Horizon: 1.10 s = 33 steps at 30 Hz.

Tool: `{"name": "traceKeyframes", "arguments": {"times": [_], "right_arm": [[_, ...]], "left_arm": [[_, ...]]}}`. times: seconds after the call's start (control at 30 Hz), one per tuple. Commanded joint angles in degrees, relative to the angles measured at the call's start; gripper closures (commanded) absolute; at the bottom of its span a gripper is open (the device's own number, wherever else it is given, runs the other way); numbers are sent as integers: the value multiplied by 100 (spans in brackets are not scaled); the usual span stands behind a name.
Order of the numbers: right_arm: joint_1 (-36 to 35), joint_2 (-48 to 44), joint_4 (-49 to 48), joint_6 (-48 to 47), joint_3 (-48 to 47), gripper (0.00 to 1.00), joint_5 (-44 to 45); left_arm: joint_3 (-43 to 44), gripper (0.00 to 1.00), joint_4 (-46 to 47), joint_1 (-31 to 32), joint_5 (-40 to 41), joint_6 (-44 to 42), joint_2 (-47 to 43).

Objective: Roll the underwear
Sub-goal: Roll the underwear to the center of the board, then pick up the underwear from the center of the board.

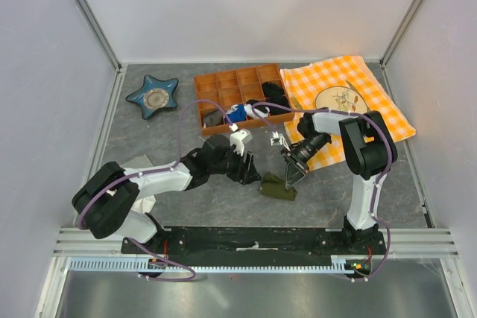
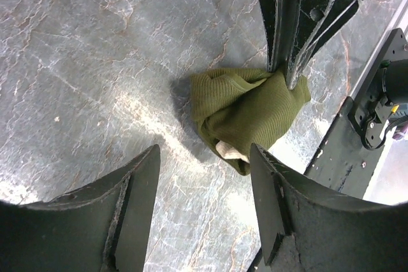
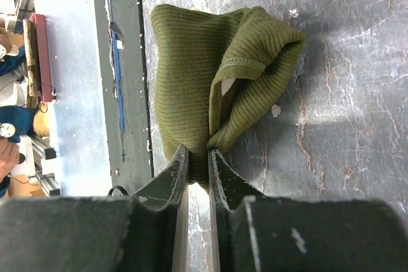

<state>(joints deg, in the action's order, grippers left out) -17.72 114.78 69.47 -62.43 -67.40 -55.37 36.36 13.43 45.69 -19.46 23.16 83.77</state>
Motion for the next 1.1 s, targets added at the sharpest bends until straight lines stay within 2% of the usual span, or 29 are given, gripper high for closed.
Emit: {"name": "traceKeyframes", "arguments": {"times": [0.0,0.13,0.33,0.43,0.6,0.77,0.83,0.87,1.07], "right_arm": [[49,-316,84,-234,25,81,-158],[75,-307,84,-243,16,82,-184],[233,-474,348,-252,-204,82,-439],[330,-536,348,-111,-318,82,-518],[462,-597,330,178,-713,82,-615],[611,-545,42,959,-1467,81,-528],[620,-527,-213,1328,-1697,82,-308],[620,-527,-554,1800,-1907,81,-238],[620,-194,-1794,3192,-3109,81,492]], "left_arm": [[-217,35,169,-52,101,145,-360],[-252,35,186,-52,-40,154,-440],[-322,35,-16,-87,267,110,-834],[-366,35,-209,-271,382,163,-1046],[-498,35,-551,-938,461,277,-1836],[-349,34,-1307,-1632,531,172,-2505],[-182,34,-1728,-1730,619,76,-2725],[-130,34,-1991,-1791,637,-30,-2795],[3,34,-2468,-1836,795,-198,-3191]]}}
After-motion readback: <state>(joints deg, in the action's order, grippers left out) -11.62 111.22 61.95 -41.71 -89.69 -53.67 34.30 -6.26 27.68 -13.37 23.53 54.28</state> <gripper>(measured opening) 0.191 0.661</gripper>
